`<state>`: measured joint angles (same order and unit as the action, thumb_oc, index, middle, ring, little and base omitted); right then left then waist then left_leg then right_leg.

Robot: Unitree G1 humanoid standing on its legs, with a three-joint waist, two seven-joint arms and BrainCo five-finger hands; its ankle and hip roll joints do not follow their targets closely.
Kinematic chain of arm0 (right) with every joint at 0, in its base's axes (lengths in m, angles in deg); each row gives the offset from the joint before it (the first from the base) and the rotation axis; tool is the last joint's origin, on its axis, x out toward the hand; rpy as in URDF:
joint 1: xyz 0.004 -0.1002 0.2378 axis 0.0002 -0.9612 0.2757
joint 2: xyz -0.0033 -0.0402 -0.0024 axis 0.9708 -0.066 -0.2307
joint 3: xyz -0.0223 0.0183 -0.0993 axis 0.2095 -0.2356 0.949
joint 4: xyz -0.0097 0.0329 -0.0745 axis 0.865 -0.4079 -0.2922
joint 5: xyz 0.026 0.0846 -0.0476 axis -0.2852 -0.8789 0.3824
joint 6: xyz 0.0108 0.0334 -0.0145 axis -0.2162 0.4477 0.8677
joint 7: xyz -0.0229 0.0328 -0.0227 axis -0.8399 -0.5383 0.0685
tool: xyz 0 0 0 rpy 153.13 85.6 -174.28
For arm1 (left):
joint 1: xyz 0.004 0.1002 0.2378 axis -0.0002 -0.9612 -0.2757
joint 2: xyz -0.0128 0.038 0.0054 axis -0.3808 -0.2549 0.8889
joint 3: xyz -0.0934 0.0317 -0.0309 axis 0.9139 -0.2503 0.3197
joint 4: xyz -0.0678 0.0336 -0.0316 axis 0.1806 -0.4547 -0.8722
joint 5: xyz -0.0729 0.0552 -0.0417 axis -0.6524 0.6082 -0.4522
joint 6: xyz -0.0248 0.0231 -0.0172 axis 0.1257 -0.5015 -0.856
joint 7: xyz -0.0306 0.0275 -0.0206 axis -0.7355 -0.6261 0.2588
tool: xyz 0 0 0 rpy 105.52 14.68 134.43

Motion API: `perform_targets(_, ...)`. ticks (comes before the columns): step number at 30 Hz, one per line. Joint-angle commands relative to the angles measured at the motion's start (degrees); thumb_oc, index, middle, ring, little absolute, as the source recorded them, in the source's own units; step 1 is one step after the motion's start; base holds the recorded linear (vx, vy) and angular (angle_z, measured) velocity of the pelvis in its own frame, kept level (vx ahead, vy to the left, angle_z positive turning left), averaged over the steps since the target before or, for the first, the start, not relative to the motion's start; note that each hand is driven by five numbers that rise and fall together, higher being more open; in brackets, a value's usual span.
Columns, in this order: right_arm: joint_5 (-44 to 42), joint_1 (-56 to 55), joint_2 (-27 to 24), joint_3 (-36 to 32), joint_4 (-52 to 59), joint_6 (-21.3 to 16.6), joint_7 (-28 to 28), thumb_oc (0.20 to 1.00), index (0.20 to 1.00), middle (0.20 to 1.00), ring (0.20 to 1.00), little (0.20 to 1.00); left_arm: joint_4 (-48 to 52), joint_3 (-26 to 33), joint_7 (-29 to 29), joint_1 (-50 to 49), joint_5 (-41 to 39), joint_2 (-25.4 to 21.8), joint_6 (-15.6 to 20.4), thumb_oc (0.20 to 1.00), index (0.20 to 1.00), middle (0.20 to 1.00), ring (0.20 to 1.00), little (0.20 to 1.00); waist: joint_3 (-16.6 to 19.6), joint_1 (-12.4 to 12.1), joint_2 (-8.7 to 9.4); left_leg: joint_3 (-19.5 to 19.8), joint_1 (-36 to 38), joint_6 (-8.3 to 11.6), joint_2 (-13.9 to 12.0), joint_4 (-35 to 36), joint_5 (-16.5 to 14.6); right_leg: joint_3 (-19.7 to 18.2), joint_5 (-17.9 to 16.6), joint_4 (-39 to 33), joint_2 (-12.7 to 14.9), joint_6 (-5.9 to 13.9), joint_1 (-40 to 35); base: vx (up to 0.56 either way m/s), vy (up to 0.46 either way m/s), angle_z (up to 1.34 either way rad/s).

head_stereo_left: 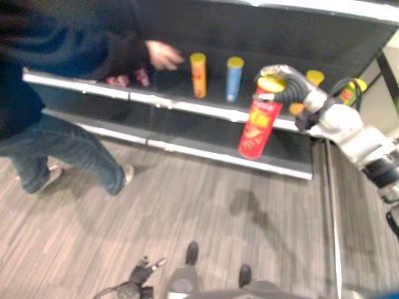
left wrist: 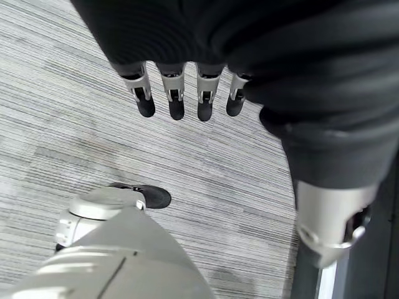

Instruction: Put the goods on the table back onto the shelves and tidy them up.

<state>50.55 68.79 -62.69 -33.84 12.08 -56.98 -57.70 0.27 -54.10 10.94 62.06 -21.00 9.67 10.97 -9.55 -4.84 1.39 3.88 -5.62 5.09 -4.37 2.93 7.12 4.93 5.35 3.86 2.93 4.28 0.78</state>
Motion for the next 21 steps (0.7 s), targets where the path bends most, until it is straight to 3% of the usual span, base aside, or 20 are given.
perform_targets(1, 1.2, -0.8, 1.5, -4.7, 3.0, -1.7, 4.2, 0.200, 0.200, 0.200, 0.200, 0.200, -2.4, 0.1, -1.0, 2.7, 1.8, -1.8, 0.9, 1.000, 1.000, 1.000, 1.000, 1.000, 2.1, -0.4, 3.89, -4.5, 6.9, -1.49, 3.8, -0.2, -7.6, 0.2, -10.7, -8.9, -0.8, 0.90, 0.3, 0.02, -0.035, 0.00)
perform_targets(4, 1.3, -1.4, 2.0, -6.8, 4.2, -1.8, 5.2, 0.200, 0.200, 0.200, 0.200, 0.200, -0.7, 0.3, -1.1, 2.9, 1.8, -2.1, 0.9, 1.000, 1.000, 1.000, 1.000, 1.000, -0.4, -1.0, 4.33, -4.1, 1.0, 0.44, 4.3, -13.2, -7.5, 0.1, -10.6, -8.4, 0.0, 0.15, 0.0, -0.06, -0.050, -0.03)
perform_targets(7, 0.6, -2.4, 2.6, -7.6, 4.0, -2.1, 5.6, 0.200, 0.200, 0.200, 0.200, 0.200, -0.3, 0.5, -1.2, 2.5, 0.9, -1.6, 1.1, 1.000, 1.000, 1.000, 1.000, 1.000, -2.3, -2.1, 4.39, -3.2, -5.0, 1.62, 3.7, -23.4, -5.3, 0.0, -9.8, -7.6, 0.3, -0.44, -0.9, 0.01, -0.005, -0.02)
perform_targets(10, -0.1, -2.8, 2.1, -7.2, 3.8, -1.8, 4.8, 0.200, 0.200, 0.200, 0.200, 0.200, -0.6, 0.8, -0.7, 1.2, 0.2, -1.6, 0.8, 1.000, 1.000, 1.000, 1.000, 1.000, -1.8, -2.7, 4.60, -3.0, -6.6, 0.34, 1.4, -17.2, -6.5, -0.6, -8.5, -7.5, 1.2, 0.36, -1.9, 0.20, 0.076, -0.09)
perform_targets(12, -0.5, -2.6, 2.2, -6.7, 2.7, -1.8, 4.6, 0.200, 0.200, 0.200, 0.200, 0.200, -1.2, 0.7, -0.6, 0.4, -0.2, -1.6, 0.7, 1.000, 1.000, 1.000, 1.000, 1.000, -1.4, -3.4, 4.49, -1.9, -6.9, 0.35, -1.3, -10.5, -3.7, -1.4, -7.5, -7.3, 1.6, 0.73, -2.4, 0.20, 0.116, -0.14)
perform_targets(13, -0.5, -2.6, 2.2, -6.7, 2.7, -1.8, 4.6, 0.200, 0.200, 0.200, 0.200, 0.200, -1.2, 0.7, -0.6, 0.4, -0.2, -1.5, 0.7, 1.000, 1.000, 1.000, 1.000, 1.000, -1.4, -3.4, 4.52, -1.9, -6.5, 0.39, -1.3, -10.0, -3.5, -1.4, -7.4, -7.3, 1.6, 0.71, -2.6, 0.27, 0.198, -0.16)
perform_targets(14, -0.8, -1.4, 2.3, -5.8, 0.7, -2.0, 4.9, 0.200, 0.200, 0.200, 0.200, 0.200, -1.5, 0.4, -0.7, -0.4, -0.8, -1.2, 0.9, 1.000, 1.000, 1.000, 1.000, 1.000, -0.9, -4.4, 3.86, -0.2, -7.8, 1.92, -4.3, -2.9, 1.8, -2.4, -6.1, -7.7, 1.9, 1.13, -4.2, 0.33, 0.225, -0.11)
perform_targets(15, -0.8, -0.9, 2.2, -5.3, -0.5, -2.1, 5.1, 0.200, 0.200, 0.200, 0.200, 0.200, -2.0, 0.4, -0.7, -0.8, -1.7, -1.0, 1.0, 1.000, 1.000, 1.000, 1.000, 1.000, -0.6, -4.9, 3.91, 0.5, -9.3, 2.77, -5.3, -0.2, 2.9, -3.0, -5.4, -7.7, 2.6, 1.53, -5.3, 0.44, 0.311, -0.18)
perform_targets(21, -0.8, 0.5, 1.8, -3.5, -1.7, -1.0, 4.6, 0.200, 0.200, 0.200, 0.200, 0.200, -3.1, 0.8, -0.6, -2.9, -3.0, -0.1, 1.2, 1.000, 1.000, 1.000, 1.000, 1.000, 1.2, -7.4, 3.39, 3.8, -13.9, 5.30, -9.4, 2.1, 5.5, -6.4, -2.5, -6.3, 5.9, 3.01, -11.0, 0.41, 0.364, -0.27)
